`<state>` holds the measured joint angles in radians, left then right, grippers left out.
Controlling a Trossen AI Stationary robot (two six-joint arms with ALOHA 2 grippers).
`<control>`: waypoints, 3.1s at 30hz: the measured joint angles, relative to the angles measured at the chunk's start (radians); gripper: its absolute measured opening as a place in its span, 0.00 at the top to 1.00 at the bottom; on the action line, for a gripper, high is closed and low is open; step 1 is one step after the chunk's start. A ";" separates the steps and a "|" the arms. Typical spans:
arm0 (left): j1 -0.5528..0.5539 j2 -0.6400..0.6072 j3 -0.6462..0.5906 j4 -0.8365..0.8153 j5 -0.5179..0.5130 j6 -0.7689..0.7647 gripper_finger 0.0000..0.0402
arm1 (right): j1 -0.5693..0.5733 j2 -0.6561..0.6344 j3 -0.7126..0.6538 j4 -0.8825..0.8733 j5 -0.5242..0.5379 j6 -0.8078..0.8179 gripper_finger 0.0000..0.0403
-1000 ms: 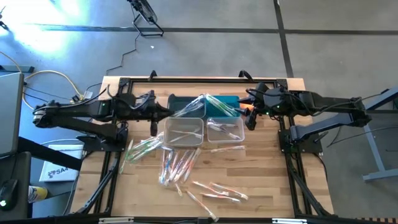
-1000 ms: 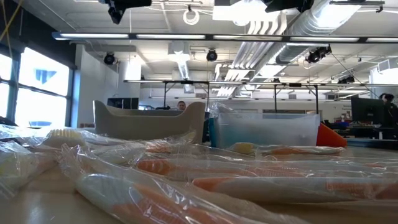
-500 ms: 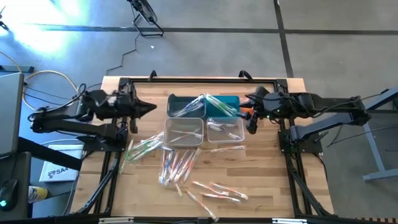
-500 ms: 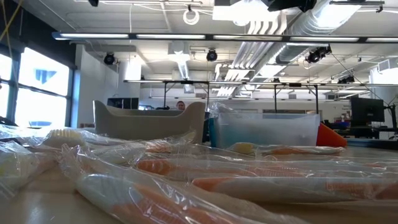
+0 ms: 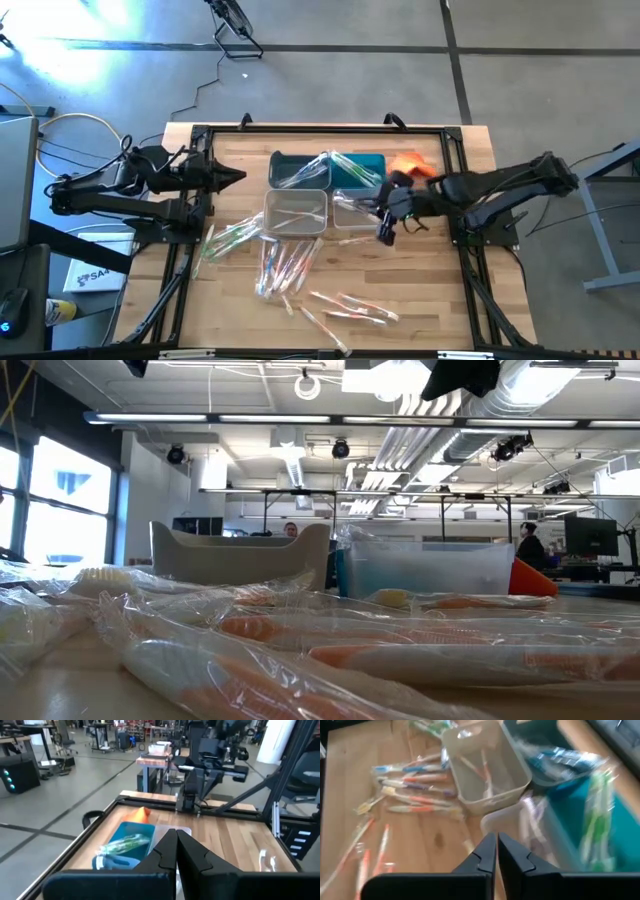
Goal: Pick & Place Toothbrushes
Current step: Put the orange toothbrush into the gray bin
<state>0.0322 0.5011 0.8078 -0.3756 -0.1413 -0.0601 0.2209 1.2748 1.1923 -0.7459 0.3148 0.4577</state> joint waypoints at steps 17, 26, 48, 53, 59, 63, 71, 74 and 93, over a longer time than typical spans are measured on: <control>0.000 0.000 0.000 -0.045 0.000 0.031 1.00 | 0.208 0.288 0.000 -0.028 0.007 0.354 0.99; 0.000 0.000 0.000 -0.085 0.000 0.031 1.00 | 0.210 0.463 0.000 -0.121 0.073 0.489 0.99; 0.000 0.000 0.000 -0.100 0.000 0.030 1.00 | 0.153 0.597 -0.081 0.007 0.230 0.537 0.99; 0.000 0.000 0.000 -0.099 0.000 0.029 1.00 | 0.150 0.597 -0.143 0.076 0.229 0.577 0.99; 0.000 0.000 0.000 -0.099 0.000 0.029 1.00 | 0.150 0.596 -0.150 0.108 0.144 0.558 0.99; 0.000 0.000 0.000 -0.099 0.000 0.029 1.00 | 0.160 0.574 -0.150 0.163 0.048 0.542 0.99; 0.000 0.000 0.001 -0.102 0.000 0.029 1.00 | 0.179 0.506 -0.150 0.241 -0.098 0.542 0.99; 0.000 0.000 0.001 -0.112 0.000 0.029 1.00 | 0.179 0.503 -0.150 0.236 -0.101 0.542 0.99; 0.000 0.000 0.001 -0.129 0.000 0.023 1.00 | 0.123 0.310 -0.149 0.384 -0.373 0.224 0.99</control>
<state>0.0322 0.5014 0.8089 -0.5045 -0.1417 -0.0376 0.3439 1.5846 1.0435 -0.3617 -0.0577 0.6813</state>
